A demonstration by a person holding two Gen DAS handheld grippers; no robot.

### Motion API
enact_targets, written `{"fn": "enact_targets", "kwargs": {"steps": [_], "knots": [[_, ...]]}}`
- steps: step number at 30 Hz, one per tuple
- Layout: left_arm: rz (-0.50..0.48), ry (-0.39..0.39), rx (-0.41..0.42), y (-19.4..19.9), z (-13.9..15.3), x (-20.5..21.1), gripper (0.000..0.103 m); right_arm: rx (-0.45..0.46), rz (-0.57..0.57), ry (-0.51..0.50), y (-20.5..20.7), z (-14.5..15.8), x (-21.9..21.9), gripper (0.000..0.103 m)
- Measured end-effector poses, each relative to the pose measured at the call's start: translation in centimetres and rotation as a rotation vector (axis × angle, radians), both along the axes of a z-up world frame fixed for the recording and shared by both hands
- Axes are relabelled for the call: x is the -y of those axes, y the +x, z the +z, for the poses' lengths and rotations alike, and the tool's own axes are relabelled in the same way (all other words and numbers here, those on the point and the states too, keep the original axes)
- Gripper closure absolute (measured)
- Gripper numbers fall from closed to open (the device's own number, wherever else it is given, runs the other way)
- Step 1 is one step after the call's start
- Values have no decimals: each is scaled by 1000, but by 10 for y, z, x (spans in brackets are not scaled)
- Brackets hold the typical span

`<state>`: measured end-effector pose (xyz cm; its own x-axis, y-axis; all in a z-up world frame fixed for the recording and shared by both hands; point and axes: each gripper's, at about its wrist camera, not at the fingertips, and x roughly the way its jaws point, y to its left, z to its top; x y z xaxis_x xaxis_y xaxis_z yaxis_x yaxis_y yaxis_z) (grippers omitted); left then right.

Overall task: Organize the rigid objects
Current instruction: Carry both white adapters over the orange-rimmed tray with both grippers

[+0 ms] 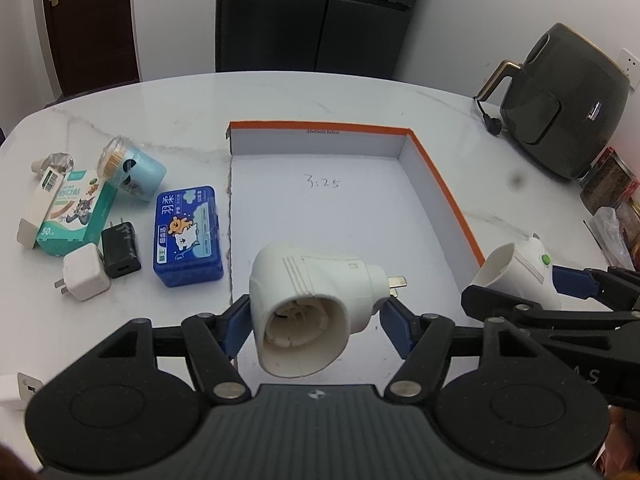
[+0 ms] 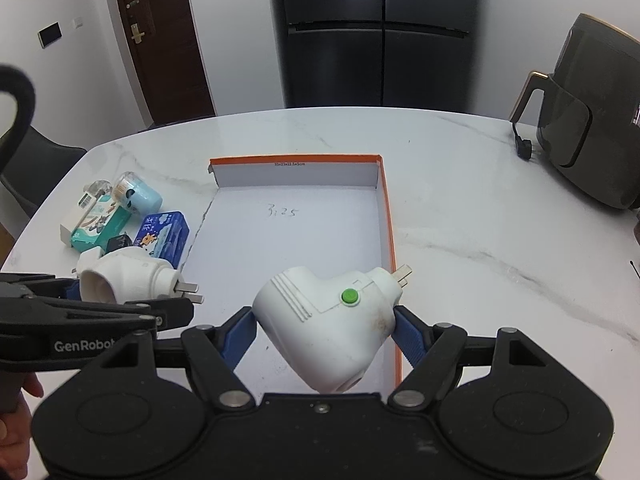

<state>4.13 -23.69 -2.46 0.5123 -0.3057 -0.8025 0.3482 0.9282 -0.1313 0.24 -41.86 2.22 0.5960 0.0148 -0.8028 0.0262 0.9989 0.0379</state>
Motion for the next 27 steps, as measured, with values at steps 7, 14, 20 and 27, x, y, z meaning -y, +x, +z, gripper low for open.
{"fn": "enact_targets", "kwargs": {"steps": [7,14,20,27], "knots": [[-2,-5,7,9,-1,1,34,-1,0,-2,8,0,1,15],[3,-5,20,23,2,3,34,6,10,1,25,2,2,15],[2,-7,36,34,5,6,34,14,7,6,39,4,4,15],[0,-6,44,43,6,7,34,20,13,-1,54,5,4,15]]}}
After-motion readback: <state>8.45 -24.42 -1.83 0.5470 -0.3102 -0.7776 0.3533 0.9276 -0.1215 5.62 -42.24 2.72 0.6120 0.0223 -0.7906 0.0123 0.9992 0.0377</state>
